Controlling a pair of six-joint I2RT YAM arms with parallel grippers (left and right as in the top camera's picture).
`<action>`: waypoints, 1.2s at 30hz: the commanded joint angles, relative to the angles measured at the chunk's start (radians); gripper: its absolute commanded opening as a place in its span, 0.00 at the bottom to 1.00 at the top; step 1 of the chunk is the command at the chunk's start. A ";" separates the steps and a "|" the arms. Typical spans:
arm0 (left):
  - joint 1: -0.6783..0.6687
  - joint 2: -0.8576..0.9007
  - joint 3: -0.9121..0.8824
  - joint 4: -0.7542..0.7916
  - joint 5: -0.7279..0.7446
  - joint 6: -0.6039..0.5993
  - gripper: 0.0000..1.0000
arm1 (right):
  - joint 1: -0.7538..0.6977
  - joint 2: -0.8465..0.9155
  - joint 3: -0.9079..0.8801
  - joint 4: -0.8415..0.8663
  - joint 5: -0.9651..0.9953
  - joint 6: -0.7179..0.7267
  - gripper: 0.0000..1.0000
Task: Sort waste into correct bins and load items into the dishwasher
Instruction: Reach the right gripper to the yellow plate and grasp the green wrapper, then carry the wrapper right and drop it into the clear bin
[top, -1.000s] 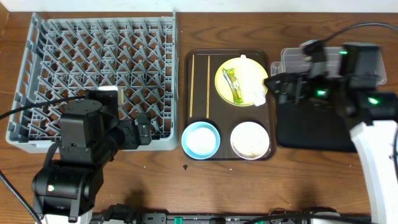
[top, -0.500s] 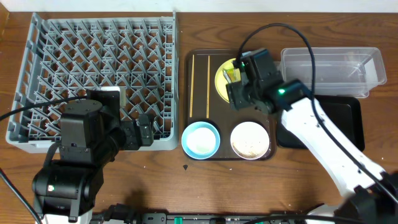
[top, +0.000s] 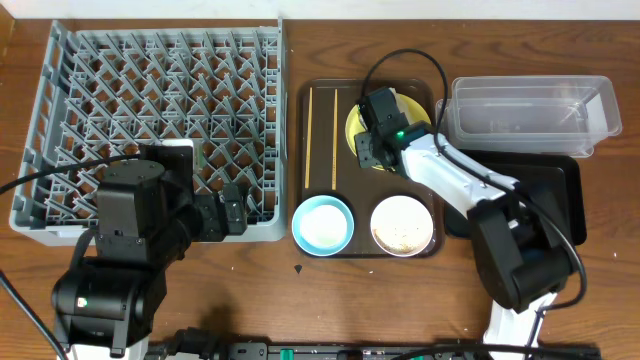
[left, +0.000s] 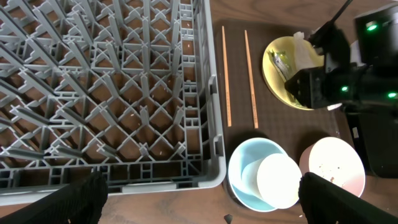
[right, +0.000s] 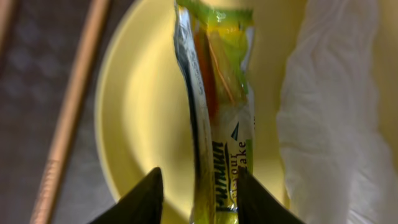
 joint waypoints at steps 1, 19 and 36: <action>0.004 -0.005 0.019 -0.002 0.010 0.013 0.98 | -0.009 0.043 0.013 0.012 0.031 0.009 0.25; 0.004 -0.005 0.019 -0.002 0.010 0.013 0.98 | -0.187 -0.378 0.013 -0.180 0.061 0.385 0.01; 0.004 -0.005 0.019 -0.002 0.010 0.013 0.98 | -0.512 -0.290 0.013 -0.034 -0.250 0.266 0.64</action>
